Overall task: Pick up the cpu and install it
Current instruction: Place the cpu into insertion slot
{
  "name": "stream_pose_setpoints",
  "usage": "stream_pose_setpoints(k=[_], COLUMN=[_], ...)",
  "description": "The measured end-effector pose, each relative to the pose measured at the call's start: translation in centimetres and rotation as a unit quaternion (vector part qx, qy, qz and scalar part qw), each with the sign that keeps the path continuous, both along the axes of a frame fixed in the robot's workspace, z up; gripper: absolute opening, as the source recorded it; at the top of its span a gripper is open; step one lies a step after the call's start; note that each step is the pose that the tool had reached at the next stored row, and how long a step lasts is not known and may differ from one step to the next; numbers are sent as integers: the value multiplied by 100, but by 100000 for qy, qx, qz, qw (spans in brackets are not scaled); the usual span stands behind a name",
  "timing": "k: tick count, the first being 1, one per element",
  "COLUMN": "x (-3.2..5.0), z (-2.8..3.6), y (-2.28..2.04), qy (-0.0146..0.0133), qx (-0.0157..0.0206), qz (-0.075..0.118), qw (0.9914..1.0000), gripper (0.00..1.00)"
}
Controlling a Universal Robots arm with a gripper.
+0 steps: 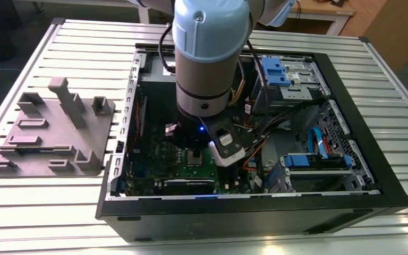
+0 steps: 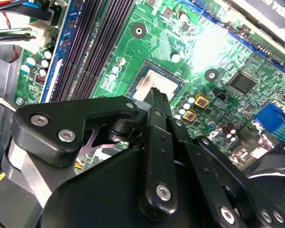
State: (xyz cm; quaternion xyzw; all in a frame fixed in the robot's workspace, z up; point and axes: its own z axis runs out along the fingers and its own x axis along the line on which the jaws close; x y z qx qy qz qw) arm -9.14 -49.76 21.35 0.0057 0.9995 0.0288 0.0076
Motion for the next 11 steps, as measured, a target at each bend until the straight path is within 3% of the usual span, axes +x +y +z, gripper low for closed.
stream_pose_setpoints(k=[11], x=[0], z=[44], y=[0], qy=[-7], qx=[14], qz=[-1], qw=[100000], gripper=[10])
